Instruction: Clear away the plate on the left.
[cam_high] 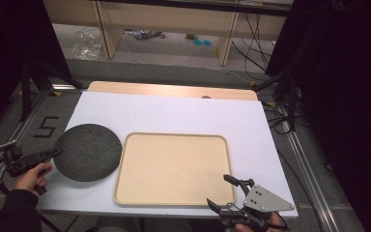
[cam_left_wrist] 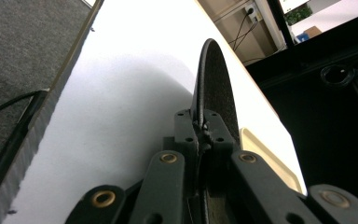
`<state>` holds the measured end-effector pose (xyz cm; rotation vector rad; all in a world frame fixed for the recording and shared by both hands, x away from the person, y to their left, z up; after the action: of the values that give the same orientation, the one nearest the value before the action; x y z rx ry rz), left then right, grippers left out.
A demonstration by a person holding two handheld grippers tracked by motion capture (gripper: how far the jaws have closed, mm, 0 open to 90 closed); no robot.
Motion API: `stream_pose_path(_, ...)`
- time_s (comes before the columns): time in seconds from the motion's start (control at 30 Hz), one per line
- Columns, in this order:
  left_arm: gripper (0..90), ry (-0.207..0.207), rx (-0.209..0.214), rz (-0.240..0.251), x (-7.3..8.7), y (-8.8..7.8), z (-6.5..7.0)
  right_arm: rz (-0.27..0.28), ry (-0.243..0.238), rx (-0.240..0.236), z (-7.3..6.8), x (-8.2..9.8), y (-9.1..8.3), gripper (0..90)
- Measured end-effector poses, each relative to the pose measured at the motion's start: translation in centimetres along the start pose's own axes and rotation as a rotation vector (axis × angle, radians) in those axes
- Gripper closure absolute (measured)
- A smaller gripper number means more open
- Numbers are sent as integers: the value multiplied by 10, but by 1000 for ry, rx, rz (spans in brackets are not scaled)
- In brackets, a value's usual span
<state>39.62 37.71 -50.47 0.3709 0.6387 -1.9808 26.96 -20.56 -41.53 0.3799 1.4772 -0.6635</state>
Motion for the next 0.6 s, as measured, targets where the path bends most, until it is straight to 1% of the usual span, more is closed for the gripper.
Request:
stream_pose_path(0.03, 861, -7, 3, -2, 0, 0, 0, 2, -1, 0, 0, 0, 0, 194)
stream_pose_path(0.07, 858, -11, -18, -9, 0, -1, 0, 2, -1, 0, 0, 0, 0, 194)
stream_pose_path(0.1, 856, -19, 2, -2, 0, -1, 1, -2, 2, -1, 0, 0, 0, 194)
stream_pose_path(0.13, 855, -18, 19, 9, 0, 0, 2, 2, -1, 2, 0, 0, 1, 194)
stream_pose_path(0.17, 854, -4, -9, 0, -1, -1, 3, 4, -1, 1, 0, 0, 1, 194)
stream_pose_path(0.2, 854, -6, 16, 6, -1, 0, 3, 1, -2, -4, 0, 0, 1, 194)
stream_pose_path(0.27, 855, -4, 13, 4, -1, 0, 4, 3, -1, -3, 0, 0, 1, 194)
stream_pose_path(0.3, 855, 2, -4, 3, -1, 0, 4, 0, -3, -4, -1, 0, 1, 194)
stream_pose_path(0.33, 857, 3, -9, 9, -1, 0, 4, 6, -4, 0, -1, 0, 1, 194)
stream_pose_path(0.37, 857, -3, -9, 14, 0, 0, 4, 9, -4, -2, -1, 0, 1, 194)
stream_pose_path(0.4, 856, -10, 13, 19, 0, 0, 4, 9, -5, -2, 0, 0, 1, 194)
stream_pose_path(0.43, 857, -10, 13, 19, 0, 0, 4, 9, -5, -2, 0, 0, 1, 194)
stream_pose_path(0.47, 855, -15, -9, 16, 0, 0, 4, 6, -8, 0, -1, 0, 1, 194)
stream_pose_path(0.5, 855, -24, -12, 23, 0, -1, 4, 6, -8, 0, -1, 0, 1, 194)
stream_pose_path(0.53, 854, -24, -4, 22, 0, -1, 3, 6, 1, -3, -1, 0, 1, 194)
stream_pose_path(0.57, 852, -33, -17, 25, -1, -2, 2, 8, -4, -3, -1, 0, 1, 194)
stream_pose_path(0.6, 850, -58, 15, 38, -2, -2, 1, 5, -6, -4, -1, 0, 1, 194)
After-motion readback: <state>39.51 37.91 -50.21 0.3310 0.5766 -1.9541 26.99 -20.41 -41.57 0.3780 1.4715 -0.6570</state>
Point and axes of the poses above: each handheld gripper's, and its own axes: y roughly forward along the jaws, x roughly out of its underside, z roughly to its right, the point moved 4 cm from there along y, roughly forward along the jaws, and after that the axes turned 9 degrees about z, right-handed, at the moved point
